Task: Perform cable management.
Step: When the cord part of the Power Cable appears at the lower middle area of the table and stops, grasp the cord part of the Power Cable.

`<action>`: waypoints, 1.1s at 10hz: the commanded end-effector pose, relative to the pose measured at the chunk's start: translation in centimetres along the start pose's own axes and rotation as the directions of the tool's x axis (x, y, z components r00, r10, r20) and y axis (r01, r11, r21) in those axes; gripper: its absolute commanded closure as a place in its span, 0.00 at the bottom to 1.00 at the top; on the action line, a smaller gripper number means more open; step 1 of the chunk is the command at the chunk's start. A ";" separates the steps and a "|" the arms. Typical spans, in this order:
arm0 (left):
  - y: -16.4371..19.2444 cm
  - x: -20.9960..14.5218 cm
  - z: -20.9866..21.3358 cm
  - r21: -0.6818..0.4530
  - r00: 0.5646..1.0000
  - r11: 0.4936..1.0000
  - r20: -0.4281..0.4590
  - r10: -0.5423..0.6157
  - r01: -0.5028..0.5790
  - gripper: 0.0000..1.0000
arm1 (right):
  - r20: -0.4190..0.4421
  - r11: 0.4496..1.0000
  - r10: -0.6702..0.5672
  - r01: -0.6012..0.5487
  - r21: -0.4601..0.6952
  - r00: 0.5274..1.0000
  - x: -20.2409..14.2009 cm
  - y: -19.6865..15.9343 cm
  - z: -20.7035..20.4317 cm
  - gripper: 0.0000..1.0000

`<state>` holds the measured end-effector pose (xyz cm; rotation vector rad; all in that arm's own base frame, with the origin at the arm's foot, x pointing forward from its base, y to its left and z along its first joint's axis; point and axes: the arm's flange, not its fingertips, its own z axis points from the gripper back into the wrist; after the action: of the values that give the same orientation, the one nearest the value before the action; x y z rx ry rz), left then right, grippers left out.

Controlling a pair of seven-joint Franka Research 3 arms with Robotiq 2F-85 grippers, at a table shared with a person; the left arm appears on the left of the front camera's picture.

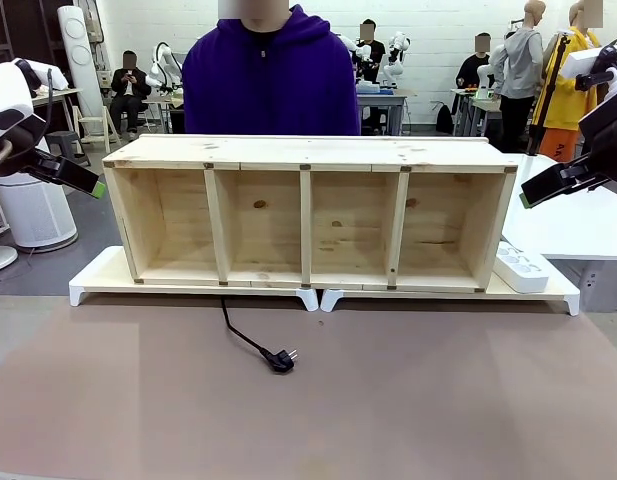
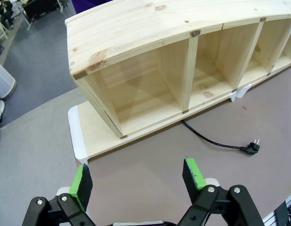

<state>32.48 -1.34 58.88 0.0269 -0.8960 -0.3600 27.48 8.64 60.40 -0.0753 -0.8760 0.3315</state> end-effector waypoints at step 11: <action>-0.2 0.1 0.1 0.011 1.000 1.000 -0.001 0.013 -0.013 0.00 | -0.073 0.972 0.205 -0.194 0.134 0.976 6.3 7.1 -3.6 0.00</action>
<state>32.47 -1.38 58.90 0.0280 -0.8965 -0.3607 29.20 14.73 60.22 -0.0786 -0.8239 0.4849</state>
